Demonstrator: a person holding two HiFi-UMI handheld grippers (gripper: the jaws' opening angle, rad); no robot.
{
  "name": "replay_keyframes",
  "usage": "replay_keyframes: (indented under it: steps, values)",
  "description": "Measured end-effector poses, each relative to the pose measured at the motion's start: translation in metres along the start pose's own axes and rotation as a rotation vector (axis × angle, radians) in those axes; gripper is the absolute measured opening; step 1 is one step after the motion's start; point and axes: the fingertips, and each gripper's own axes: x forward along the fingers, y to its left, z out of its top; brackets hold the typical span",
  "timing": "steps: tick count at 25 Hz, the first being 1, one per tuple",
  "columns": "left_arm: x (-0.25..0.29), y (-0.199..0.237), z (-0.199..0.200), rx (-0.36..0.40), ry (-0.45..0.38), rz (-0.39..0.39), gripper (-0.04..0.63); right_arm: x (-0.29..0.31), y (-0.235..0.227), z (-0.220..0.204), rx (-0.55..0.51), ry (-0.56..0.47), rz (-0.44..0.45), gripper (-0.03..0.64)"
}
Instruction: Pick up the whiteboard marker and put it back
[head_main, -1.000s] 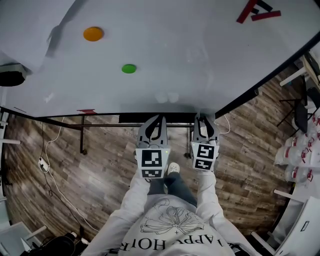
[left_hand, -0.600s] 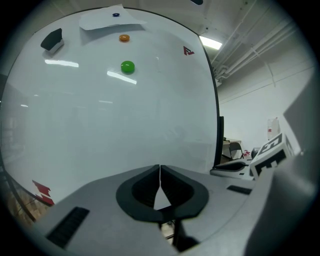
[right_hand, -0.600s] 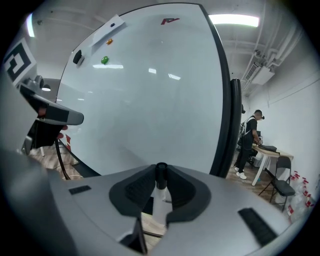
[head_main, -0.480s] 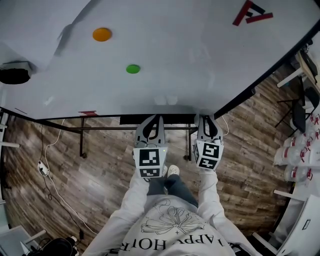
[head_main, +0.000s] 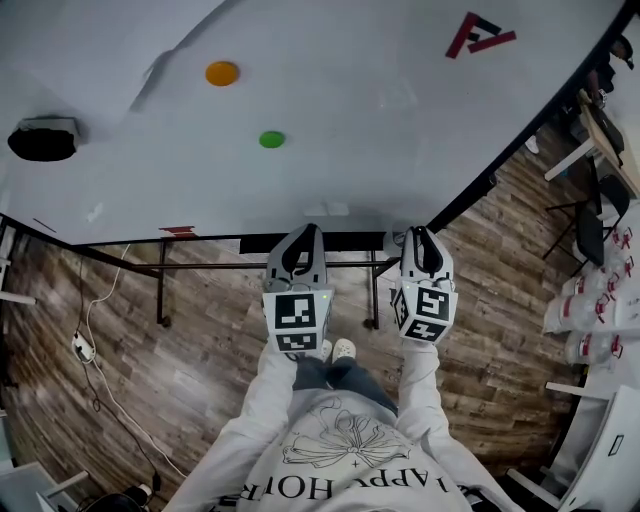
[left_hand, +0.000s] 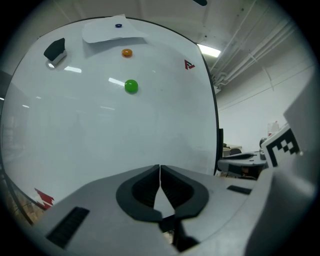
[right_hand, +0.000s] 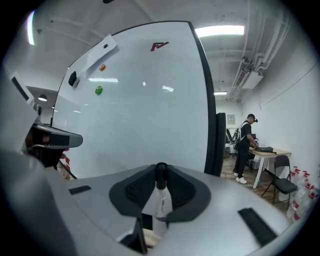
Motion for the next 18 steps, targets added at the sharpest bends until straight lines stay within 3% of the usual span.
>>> replay_keyframes:
  steps: [18]
  values:
    - [-0.014,-0.009,0.053,0.024,-0.116,-0.013,0.008,-0.034,-0.019,0.07,0.049,-0.134,-0.036,0.066]
